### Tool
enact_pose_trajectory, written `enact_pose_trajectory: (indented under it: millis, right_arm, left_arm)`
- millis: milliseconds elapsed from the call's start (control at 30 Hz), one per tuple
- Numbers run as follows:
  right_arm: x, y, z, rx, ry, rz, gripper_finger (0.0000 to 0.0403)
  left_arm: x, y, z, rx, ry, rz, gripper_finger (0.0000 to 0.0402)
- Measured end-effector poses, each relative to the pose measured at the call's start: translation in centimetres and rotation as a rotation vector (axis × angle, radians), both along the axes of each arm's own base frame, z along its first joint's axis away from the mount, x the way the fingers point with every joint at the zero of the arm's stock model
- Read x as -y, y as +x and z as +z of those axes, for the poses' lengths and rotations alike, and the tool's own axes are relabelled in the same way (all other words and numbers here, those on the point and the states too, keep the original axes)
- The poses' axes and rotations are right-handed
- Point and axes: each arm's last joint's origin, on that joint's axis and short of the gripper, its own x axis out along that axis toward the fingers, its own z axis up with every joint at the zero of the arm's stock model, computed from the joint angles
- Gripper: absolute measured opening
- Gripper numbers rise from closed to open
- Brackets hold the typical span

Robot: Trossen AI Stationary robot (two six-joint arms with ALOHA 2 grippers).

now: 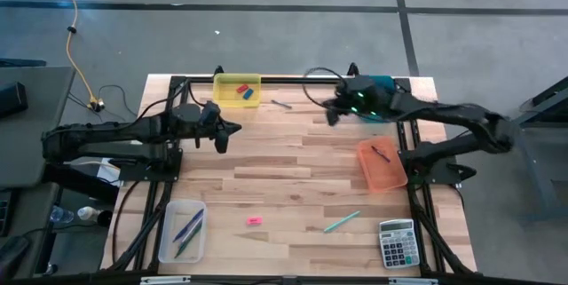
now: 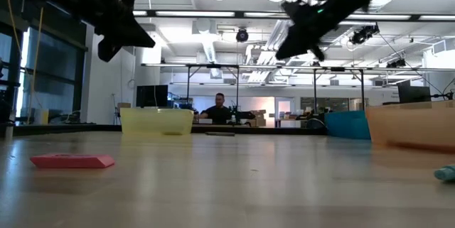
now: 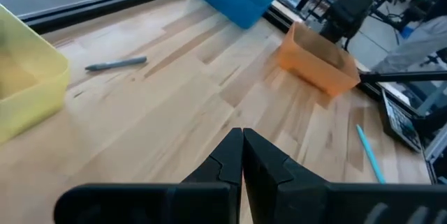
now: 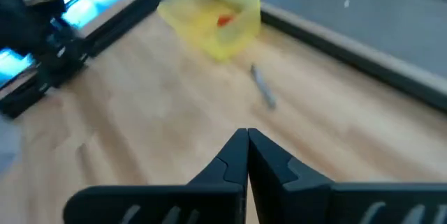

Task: Sort crayons/erasers/pens/pencils in bins
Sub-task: Put the gray crayon into the orange bin

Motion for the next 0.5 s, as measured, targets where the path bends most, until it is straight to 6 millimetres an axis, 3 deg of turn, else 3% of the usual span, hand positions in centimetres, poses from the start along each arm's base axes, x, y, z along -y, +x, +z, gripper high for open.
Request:
enact_pose_trajectory:
  millis: [200, 300, 500]
  right_arm:
    - [5.0, 5.6, -2.4, -0.131, -0.047, 0.168, 0.0000]
    - [6.7, 7.9, -3.6, -0.152, -0.082, 0.312, 0.0000]
    - [9.1, 11.5, -7.2, -0.217, -0.044, 0.344, 0.0014]
  left_arm:
    - [0.1, -0.1, 0.3, 0.010, 0.021, -0.026, 0.0000]
    - [0.1, -0.1, 0.3, 0.012, 0.024, -0.022, 0.0000]
    - [0.0, -0.2, 0.3, 0.008, 0.030, -0.005, 0.0000]
